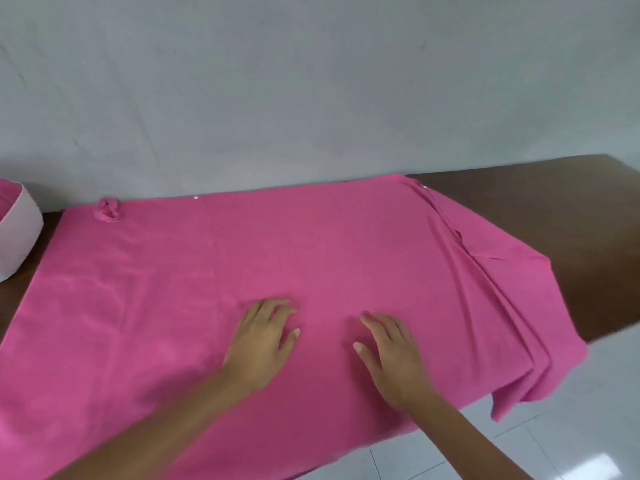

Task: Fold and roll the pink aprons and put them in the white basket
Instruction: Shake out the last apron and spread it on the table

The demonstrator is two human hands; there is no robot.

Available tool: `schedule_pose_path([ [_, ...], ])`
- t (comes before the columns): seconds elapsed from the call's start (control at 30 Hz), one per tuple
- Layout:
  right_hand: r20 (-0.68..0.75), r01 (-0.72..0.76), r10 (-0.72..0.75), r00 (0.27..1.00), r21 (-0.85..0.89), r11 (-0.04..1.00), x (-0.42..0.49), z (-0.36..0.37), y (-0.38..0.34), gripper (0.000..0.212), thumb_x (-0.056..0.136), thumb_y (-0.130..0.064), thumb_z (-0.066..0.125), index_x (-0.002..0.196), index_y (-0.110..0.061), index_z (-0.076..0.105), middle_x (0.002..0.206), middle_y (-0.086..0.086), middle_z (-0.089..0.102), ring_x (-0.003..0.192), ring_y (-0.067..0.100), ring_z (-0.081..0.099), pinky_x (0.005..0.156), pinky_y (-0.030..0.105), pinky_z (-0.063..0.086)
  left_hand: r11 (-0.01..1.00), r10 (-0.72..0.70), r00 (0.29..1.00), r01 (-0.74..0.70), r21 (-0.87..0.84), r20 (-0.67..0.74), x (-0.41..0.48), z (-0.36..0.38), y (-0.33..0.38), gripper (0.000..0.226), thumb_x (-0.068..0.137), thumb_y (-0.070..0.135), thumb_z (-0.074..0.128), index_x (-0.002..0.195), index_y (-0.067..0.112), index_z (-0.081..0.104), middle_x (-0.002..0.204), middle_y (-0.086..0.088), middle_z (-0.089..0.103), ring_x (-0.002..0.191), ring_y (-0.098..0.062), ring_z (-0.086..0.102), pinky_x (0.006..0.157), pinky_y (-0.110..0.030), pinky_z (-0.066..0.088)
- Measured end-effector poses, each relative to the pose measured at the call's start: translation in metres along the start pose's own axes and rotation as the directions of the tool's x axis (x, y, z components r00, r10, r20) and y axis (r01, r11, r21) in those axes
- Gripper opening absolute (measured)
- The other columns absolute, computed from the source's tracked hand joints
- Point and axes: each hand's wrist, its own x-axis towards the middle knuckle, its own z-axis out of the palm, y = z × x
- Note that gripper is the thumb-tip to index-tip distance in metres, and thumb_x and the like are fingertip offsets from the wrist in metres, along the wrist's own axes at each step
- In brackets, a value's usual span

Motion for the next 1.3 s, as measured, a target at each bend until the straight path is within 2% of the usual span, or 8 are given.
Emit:
schedule_pose_path([
  [0.23, -0.126, -0.028, 0.036, 0.991, 0.064, 0.998, -0.067, -0.038, 0.094, 0.059, 0.099, -0.06, 0.03, 0.14, -0.023, 0.054, 0.139, -0.011, 0.053, 0.13, 0.012, 0.043, 0.112, 0.036, 0.039, 0.994, 0.113, 0.992, -0.112, -0.02, 0.05, 0.015, 0.053, 0.107, 0.052, 0.094, 0.05, 0.036, 0.128, 0.022, 0.064, 0.132, 0.003, 0.057, 0.126, -0.021, 0.051, 0.109, -0.04, 0.045],
  [0.47, -0.198, -0.214, 0.25, 0.948, 0.186, 0.959, -0.126, -0.073, 0.183, 0.059, 0.098, -0.063, 0.032, 0.14, -0.026, 0.051, 0.142, -0.008, 0.05, 0.131, 0.014, 0.044, 0.108, 0.033, 0.041, 0.979, 0.201, 0.97, -0.194, -0.068, 0.133, 0.041, 0.106, 0.205, 0.045, 0.1, 0.041, 0.054, 0.141, 0.022, 0.052, 0.151, -0.002, 0.042, 0.14, -0.023, 0.039, 0.12, -0.039, 0.031],
  [0.57, -0.2, -0.305, 0.337, 0.92, 0.175, 0.936, -0.139, -0.081, 0.219, 0.074, 0.095, -0.071, 0.023, 0.142, -0.021, 0.049, 0.148, -0.001, 0.048, 0.137, 0.021, 0.041, 0.114, 0.041, 0.039, 0.978, 0.204, 0.971, -0.197, -0.07, 0.123, 0.056, 0.116, 0.237, 0.046, 0.1, 0.038, 0.055, 0.142, 0.02, 0.051, 0.153, -0.004, 0.039, 0.142, -0.025, 0.037, 0.121, -0.04, 0.03],
  [0.63, -0.213, -0.344, 0.374, 0.903, 0.162, 0.925, -0.14, -0.088, 0.237, 0.068, 0.098, -0.064, 0.031, 0.148, -0.019, 0.044, 0.155, 0.003, 0.042, 0.142, 0.025, 0.036, 0.117, 0.043, 0.034, 0.981, 0.19, 0.975, -0.183, -0.066, 0.115, 0.067, 0.12, 0.253, 0.049, 0.101, 0.039, 0.054, 0.145, 0.018, 0.049, 0.155, -0.006, 0.038, 0.143, -0.026, 0.034, 0.12, -0.041, 0.03],
  [0.73, -0.253, -0.377, 0.401, 0.881, 0.137, 0.916, -0.127, -0.098, 0.254, 0.058, 0.102, -0.047, 0.042, 0.153, -0.021, 0.038, 0.161, 0.003, 0.032, 0.147, 0.025, 0.029, 0.119, 0.042, 0.028, 0.98, 0.199, 0.969, -0.195, -0.042, 0.149, 0.084, 0.13, 0.264, 0.058, 0.102, 0.046, 0.049, 0.151, 0.016, 0.042, 0.16, -0.008, 0.032, 0.147, -0.027, 0.029, 0.122, -0.042, 0.027],
  [0.9, -0.233, -0.425, 0.436, 0.869, 0.099, 0.9, -0.084, -0.116, 0.274, 0.07, 0.101, -0.064, 0.024, 0.157, -0.022, 0.031, 0.165, 0.003, 0.025, 0.151, 0.027, 0.022, 0.121, 0.043, 0.021, 0.984, 0.162, 0.968, -0.173, 0.046, 0.189, 0.094, 0.151, 0.266, 0.081, 0.095, 0.067, 0.013, 0.156, 0.019, 0.034, 0.167, -0.009, 0.021, 0.154, -0.031, 0.015, 0.126, -0.042, 0.014],
  [1.07, -0.171, -0.484, 0.482, 0.859, 0.031, 0.874, -0.065, -0.121, 0.292, 0.075, 0.098, -0.067, 0.019, 0.153, -0.018, 0.034, 0.158, 0.003, 0.039, 0.153, 0.026, 0.016, 0.121, 0.05, 0.014, 0.98, 0.183, 0.971, -0.192, 0.045, 0.153, 0.09, 0.154, 0.263, 0.072, 0.099, 0.062, 0.023, 0.152, 0.017, 0.042, 0.164, -0.01, 0.03, 0.153, -0.031, 0.02, 0.125, -0.044, 0.021],
  [1.3, -0.166, -0.444, 0.421, 0.892, -0.139, 0.885, -0.057, -0.138, 0.324, 0.076, 0.097, -0.071, 0.014, 0.147, -0.022, 0.045, 0.145, 0.0, 0.054, 0.145, 0.022, 0.033, 0.119, 0.044, 0.015, 0.978, 0.197, 0.974, -0.203, 0.049, 0.113, 0.092, 0.156, 0.262, 0.064, 0.099, 0.054, 0.036, 0.145, 0.014, 0.05, 0.158, -0.015, 0.038, 0.148, -0.036, 0.029, 0.119, -0.05, 0.033],
])
